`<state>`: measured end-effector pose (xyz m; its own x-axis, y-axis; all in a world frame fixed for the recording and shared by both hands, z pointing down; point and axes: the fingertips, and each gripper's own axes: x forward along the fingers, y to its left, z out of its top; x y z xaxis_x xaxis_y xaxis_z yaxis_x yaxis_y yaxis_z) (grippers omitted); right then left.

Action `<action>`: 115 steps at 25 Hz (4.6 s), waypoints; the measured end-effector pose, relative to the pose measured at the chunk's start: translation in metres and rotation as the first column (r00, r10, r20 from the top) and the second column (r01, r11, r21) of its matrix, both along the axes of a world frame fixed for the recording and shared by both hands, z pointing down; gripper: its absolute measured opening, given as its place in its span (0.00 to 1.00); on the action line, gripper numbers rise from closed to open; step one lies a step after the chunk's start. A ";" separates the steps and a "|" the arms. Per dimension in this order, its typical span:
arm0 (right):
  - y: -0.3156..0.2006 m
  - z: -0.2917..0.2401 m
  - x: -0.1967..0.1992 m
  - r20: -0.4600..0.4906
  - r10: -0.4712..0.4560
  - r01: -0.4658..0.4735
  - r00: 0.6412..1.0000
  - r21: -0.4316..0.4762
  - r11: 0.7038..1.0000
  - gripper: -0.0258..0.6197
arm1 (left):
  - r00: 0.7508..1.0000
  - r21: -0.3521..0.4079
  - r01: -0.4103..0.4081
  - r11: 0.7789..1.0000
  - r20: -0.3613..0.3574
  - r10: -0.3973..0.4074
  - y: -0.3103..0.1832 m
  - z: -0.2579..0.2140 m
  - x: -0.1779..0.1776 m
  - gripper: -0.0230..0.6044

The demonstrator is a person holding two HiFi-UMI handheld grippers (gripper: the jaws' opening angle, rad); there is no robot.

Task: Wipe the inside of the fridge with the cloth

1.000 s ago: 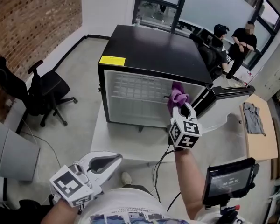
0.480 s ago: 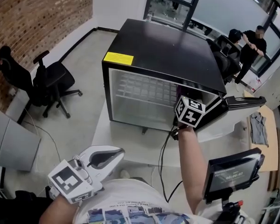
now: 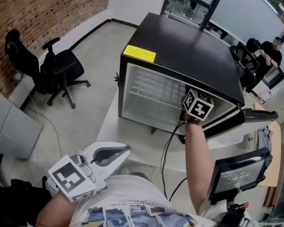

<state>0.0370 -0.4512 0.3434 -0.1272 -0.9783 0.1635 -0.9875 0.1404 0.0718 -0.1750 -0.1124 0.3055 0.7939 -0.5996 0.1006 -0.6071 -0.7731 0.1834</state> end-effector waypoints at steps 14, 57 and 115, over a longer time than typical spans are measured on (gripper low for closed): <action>-0.017 0.001 -0.083 -0.001 -0.137 0.137 0.991 -0.023 0.990 0.16 | 0.996 -0.017 0.081 0.997 -0.023 -0.082 0.015 -0.002 -0.025 0.05; 0.062 -0.013 -0.222 0.074 -0.555 0.556 0.828 0.006 0.831 0.16 | 0.991 -0.037 0.135 0.990 -0.007 -0.136 0.069 0.002 -0.056 0.05; 0.081 -0.032 0.049 -0.001 0.172 -0.172 0.985 0.067 0.983 0.16 | 0.993 -0.059 -0.115 0.992 -0.046 0.113 0.050 0.012 -0.001 0.05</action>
<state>0.0857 -0.3705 0.3115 0.0448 -0.9942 0.0974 -0.9960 -0.0369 0.0819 -0.1756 -0.0621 0.3174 0.8611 -0.4986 0.0993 -0.5063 -0.8235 0.2560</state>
